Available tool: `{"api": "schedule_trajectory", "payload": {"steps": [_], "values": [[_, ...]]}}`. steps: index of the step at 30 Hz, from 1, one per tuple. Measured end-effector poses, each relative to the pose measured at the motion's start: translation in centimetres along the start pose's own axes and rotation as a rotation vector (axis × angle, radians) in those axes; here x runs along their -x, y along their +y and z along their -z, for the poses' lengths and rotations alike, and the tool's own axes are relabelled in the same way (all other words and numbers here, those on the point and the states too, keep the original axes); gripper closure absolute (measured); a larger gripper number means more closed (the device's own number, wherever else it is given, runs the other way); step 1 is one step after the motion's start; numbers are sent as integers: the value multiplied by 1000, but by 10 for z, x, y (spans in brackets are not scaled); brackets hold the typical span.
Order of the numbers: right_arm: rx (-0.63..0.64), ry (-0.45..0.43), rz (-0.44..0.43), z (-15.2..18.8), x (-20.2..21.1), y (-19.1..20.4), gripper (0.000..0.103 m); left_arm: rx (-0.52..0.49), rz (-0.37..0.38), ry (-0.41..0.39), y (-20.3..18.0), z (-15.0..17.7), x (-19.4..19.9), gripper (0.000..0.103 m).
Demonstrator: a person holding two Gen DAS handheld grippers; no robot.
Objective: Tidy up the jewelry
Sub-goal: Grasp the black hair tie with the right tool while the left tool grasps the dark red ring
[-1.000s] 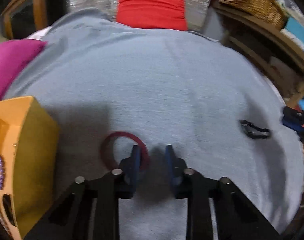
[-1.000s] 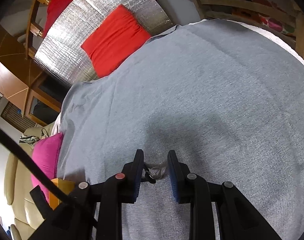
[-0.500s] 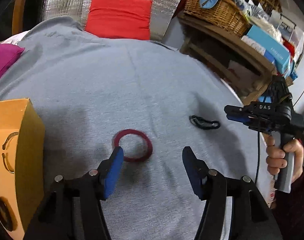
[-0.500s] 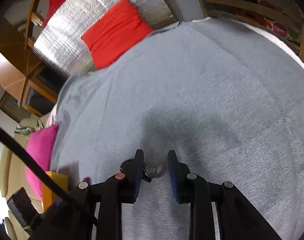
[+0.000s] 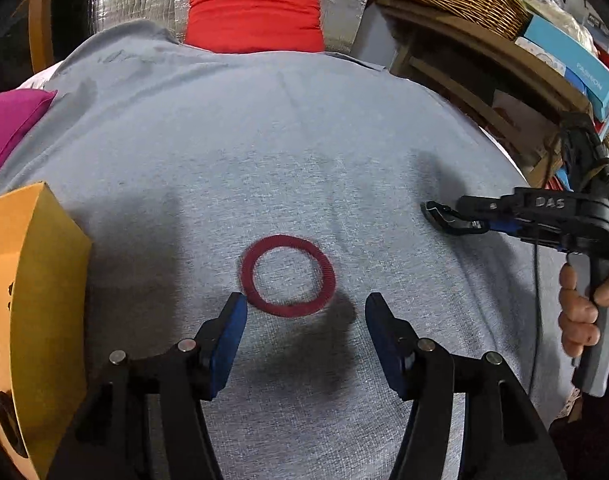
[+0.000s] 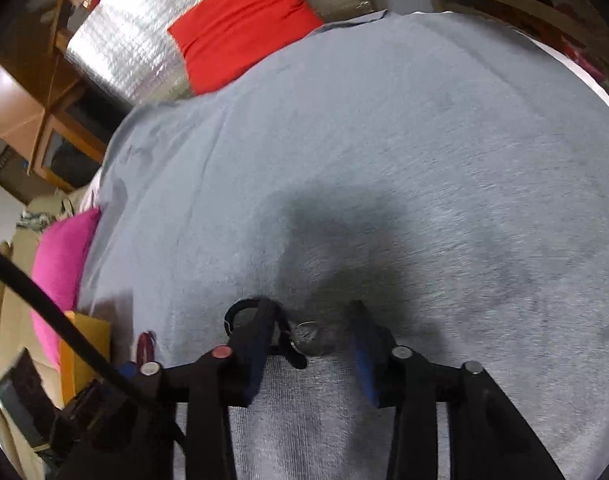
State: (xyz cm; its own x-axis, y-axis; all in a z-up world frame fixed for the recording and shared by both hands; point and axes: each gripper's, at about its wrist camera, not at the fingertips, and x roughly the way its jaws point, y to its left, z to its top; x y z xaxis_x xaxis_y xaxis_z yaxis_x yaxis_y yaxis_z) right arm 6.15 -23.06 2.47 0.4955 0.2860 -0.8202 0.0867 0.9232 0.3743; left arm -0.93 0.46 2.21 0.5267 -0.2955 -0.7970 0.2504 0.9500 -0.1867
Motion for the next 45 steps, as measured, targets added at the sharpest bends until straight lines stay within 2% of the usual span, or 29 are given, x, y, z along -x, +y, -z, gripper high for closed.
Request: {"api": "schedule_trajectory", "payload": {"steps": [1,3,4,5,6,8,10,12,16,22,23,25,28,29,33,38,43,45], "values": [[18,-7,20,1,-1,4,65,0,1,-1,-1,0,0,41],[65,-11,48,5,-2,13,78,12,1,-1,0,-1,-1,41],[74,-6,47,6,-3,16,81,20,-1,-1,1,-1,-2,41],[89,-8,55,8,-3,19,94,27,-1,-2,2,0,-2,41],[99,-7,62,9,-2,21,99,32,-1,-2,3,0,-1,41],[99,-12,64,11,1,22,99,44,3,-9,4,-1,-1,41],[92,-16,47,13,6,22,99,44,9,-14,3,-1,0,48],[79,-25,19,13,13,21,99,40,18,-15,2,-2,-1,61],[49,-19,-60,13,28,12,99,36,30,-19,-2,-3,-2,67],[-8,9,-84,9,33,-8,99,12,27,-14,-5,-6,-1,66],[-32,10,-89,6,32,-12,95,14,29,-12,-5,-6,-1,64],[-76,14,-97,5,33,-20,95,18,29,-16,-5,-6,1,61],[-116,28,-103,2,28,-22,93,26,20,-30,-3,-7,4,50],[-122,29,-102,1,25,-23,88,24,15,-37,-4,-7,6,48],[-130,22,-100,-2,19,-19,86,13,-8,-47,-6,-8,6,45],[-117,34,-64,-2,3,-5,86,7,-21,-20,-9,-7,-5,45],[-139,28,-70,-3,-6,0,86,24,-15,-29,-12,-8,-8,45],[-128,18,-71,-3,-8,5,86,20,-2,-34,-13,-7,-8,54]]}}
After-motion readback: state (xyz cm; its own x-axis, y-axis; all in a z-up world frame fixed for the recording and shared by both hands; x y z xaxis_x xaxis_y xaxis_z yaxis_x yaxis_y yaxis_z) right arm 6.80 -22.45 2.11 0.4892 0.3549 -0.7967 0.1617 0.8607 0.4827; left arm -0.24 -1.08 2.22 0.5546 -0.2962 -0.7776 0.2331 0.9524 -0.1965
